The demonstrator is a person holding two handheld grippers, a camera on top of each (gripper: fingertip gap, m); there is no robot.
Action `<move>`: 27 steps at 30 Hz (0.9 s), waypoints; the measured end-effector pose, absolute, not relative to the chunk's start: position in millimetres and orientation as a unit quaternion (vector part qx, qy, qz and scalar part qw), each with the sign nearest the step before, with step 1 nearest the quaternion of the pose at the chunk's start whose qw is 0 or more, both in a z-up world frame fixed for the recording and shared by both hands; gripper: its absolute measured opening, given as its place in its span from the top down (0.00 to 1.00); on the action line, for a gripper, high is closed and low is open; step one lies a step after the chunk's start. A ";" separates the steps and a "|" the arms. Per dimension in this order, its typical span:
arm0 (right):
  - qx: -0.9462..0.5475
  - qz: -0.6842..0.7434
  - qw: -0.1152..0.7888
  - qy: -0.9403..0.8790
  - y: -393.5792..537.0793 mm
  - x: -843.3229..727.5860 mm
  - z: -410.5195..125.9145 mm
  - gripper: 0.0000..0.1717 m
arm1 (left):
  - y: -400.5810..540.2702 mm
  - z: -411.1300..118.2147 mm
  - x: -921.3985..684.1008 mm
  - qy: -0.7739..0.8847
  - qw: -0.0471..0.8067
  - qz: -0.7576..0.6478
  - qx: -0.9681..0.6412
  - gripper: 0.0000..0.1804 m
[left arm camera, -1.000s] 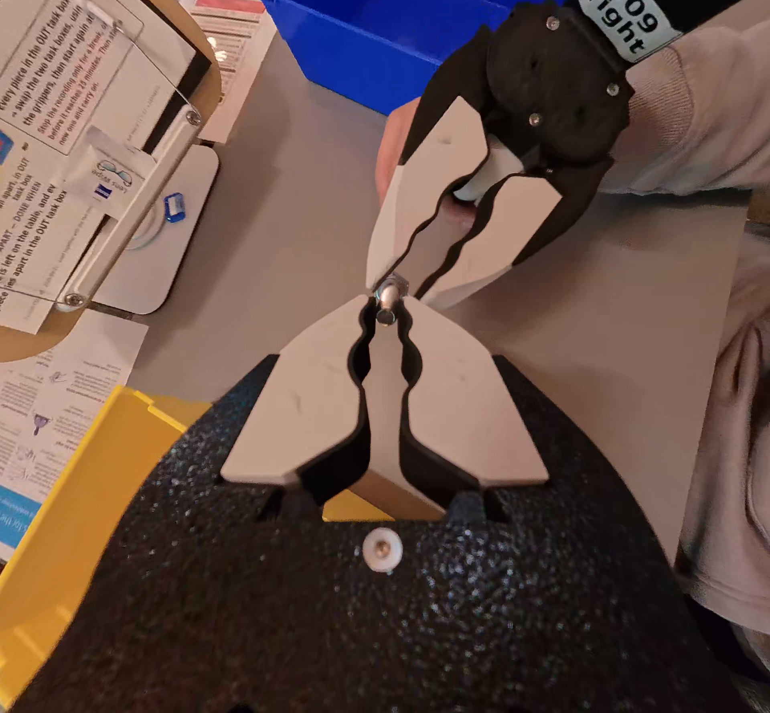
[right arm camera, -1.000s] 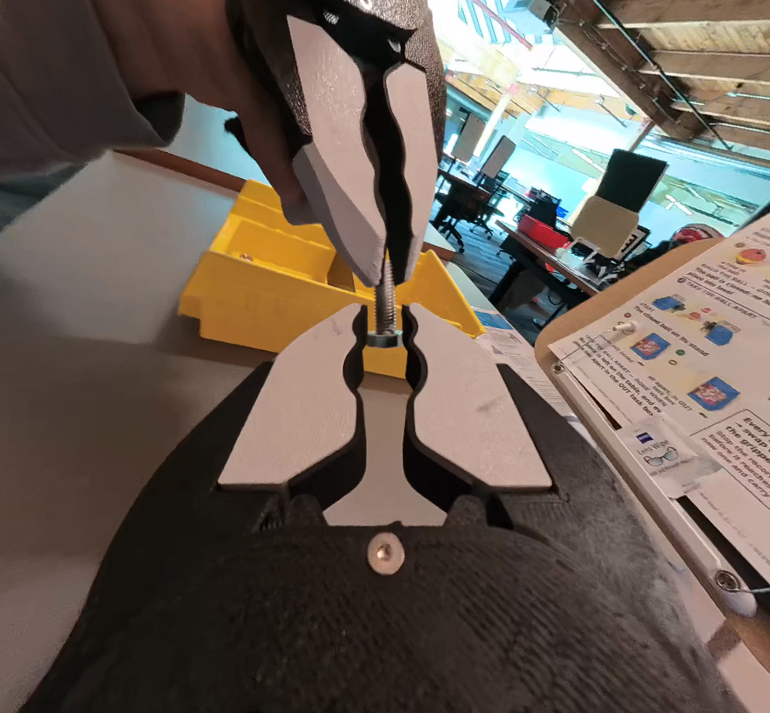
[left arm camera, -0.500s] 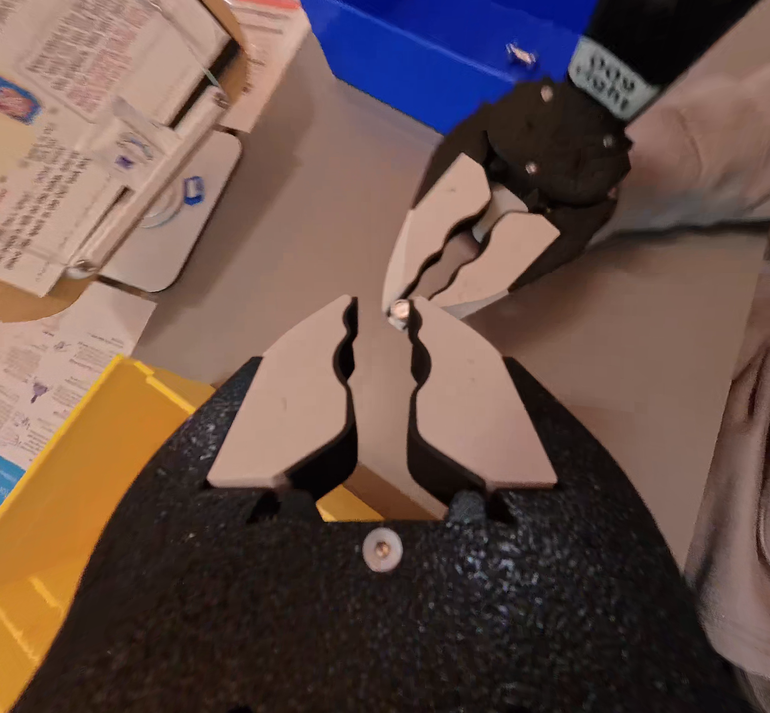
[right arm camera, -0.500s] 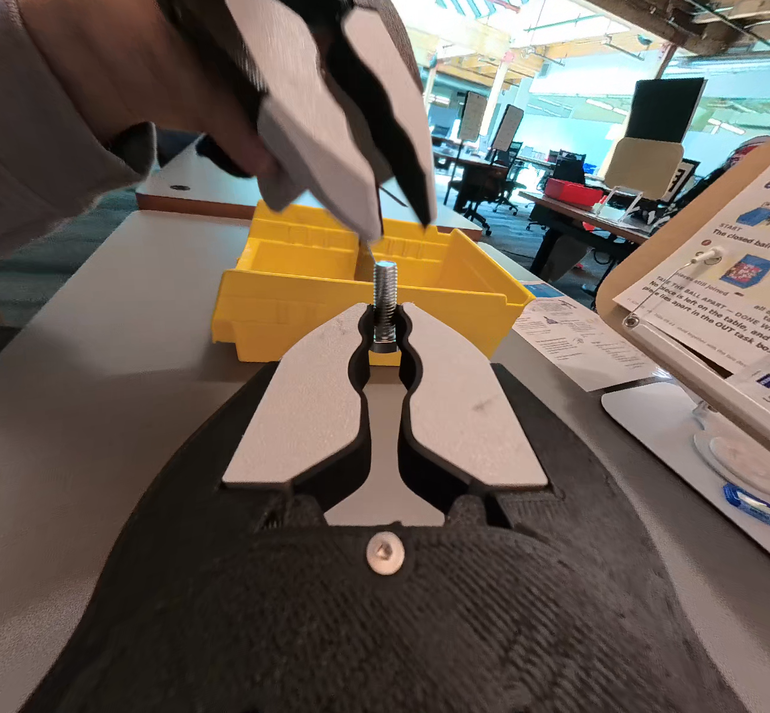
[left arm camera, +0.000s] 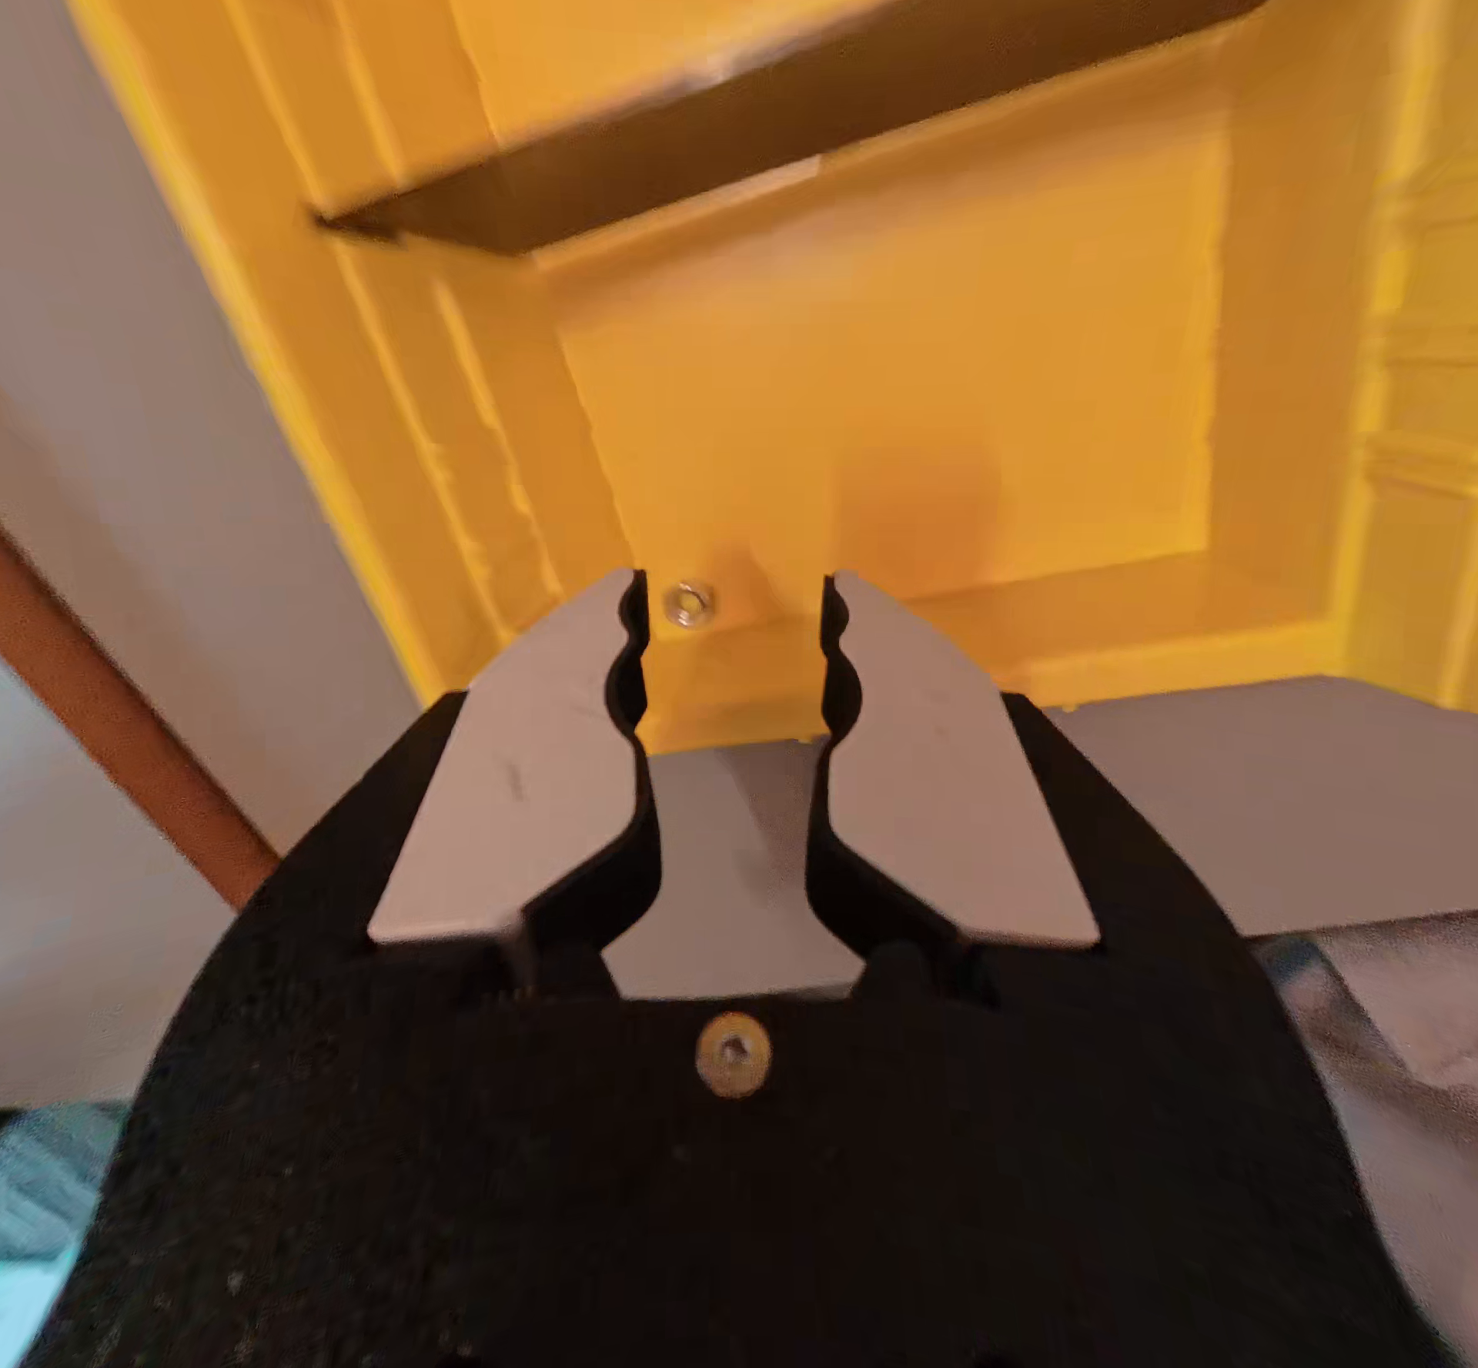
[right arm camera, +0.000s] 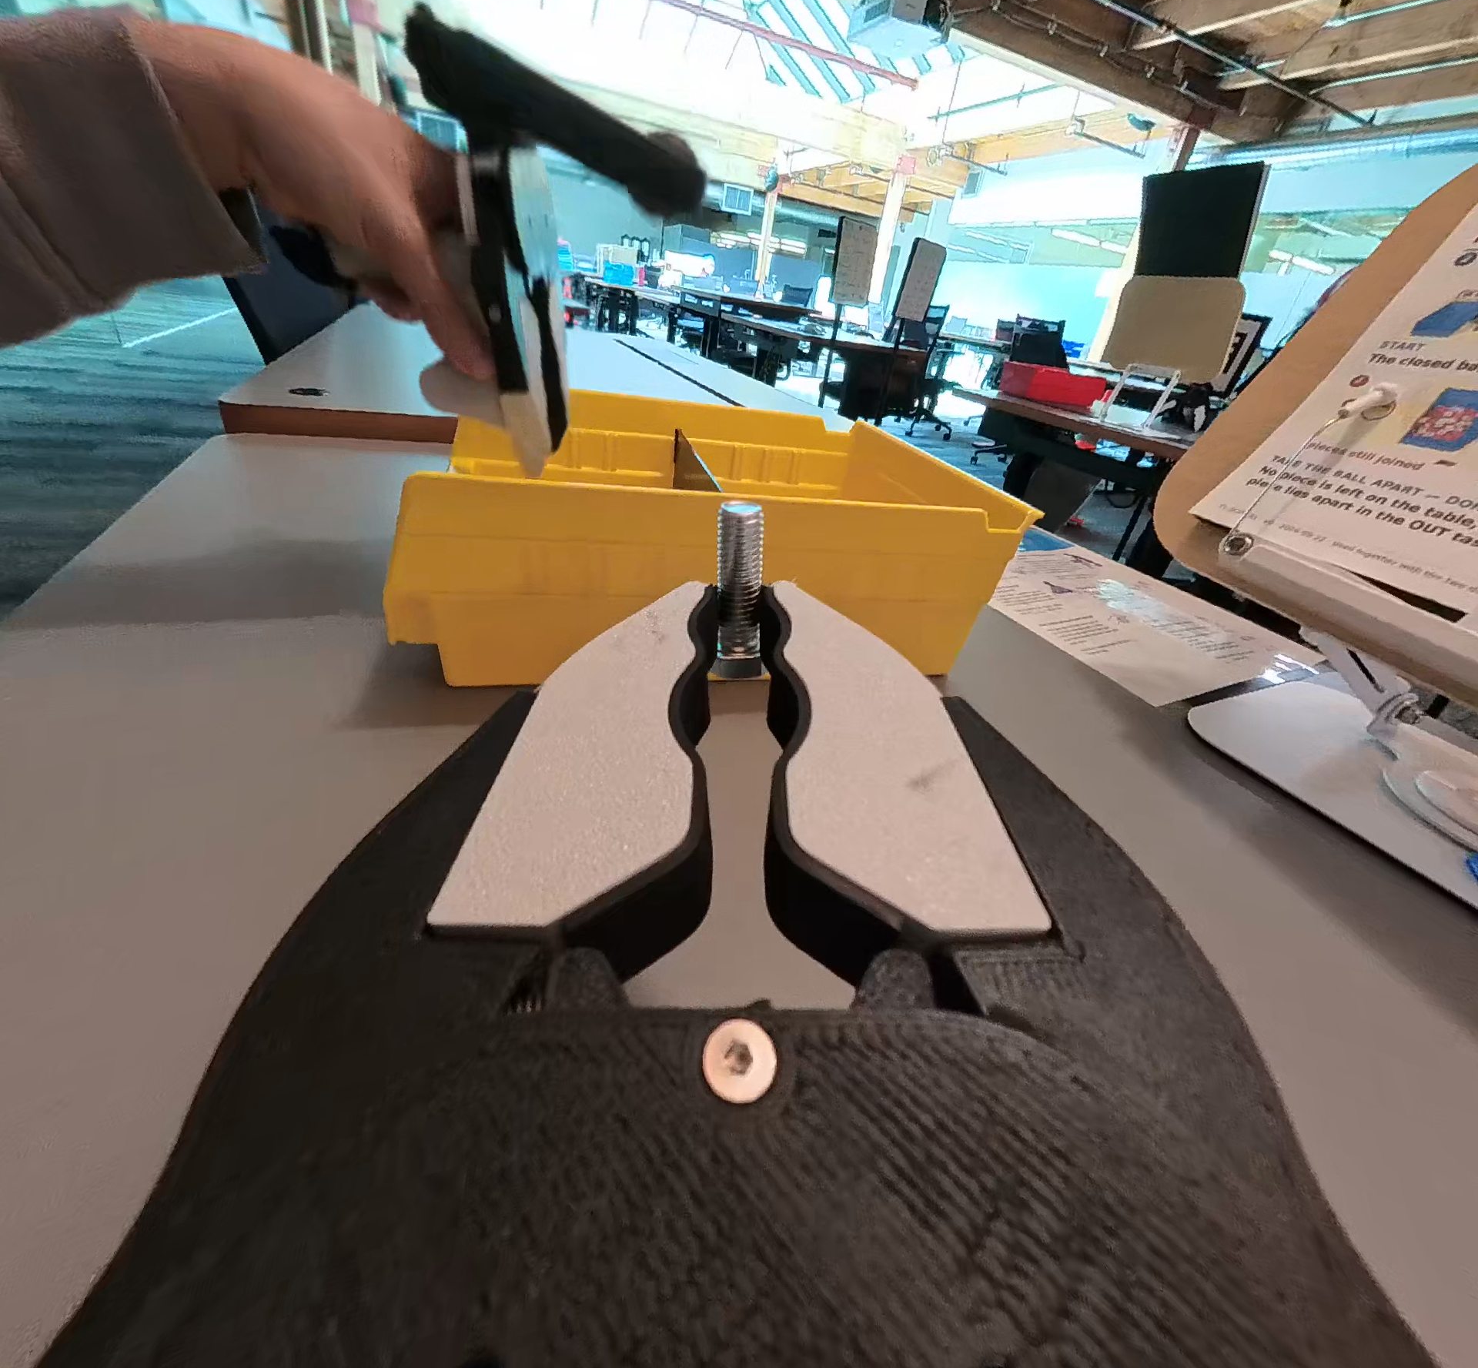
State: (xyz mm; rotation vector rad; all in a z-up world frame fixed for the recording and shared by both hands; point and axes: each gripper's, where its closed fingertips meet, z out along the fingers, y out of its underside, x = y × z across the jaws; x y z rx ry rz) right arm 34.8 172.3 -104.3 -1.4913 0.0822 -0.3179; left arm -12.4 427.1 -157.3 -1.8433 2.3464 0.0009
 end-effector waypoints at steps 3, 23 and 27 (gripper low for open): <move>-0.670 -0.147 0.727 0.035 168.7 33.6 -102.8 0.95 | 435.9 -185.8 -26.9 0.757 0.026 0.065 -0.650 0.78; -0.668 -0.142 0.730 0.015 168.8 27.2 -102.8 0.95 | 449.0 -215.2 -36.2 0.646 -0.069 0.176 -0.740 0.91; -0.669 -0.138 0.731 0.012 169.0 26.4 -103.0 0.95 | 451.0 -216.4 -36.8 0.642 -0.076 0.197 -0.737 0.91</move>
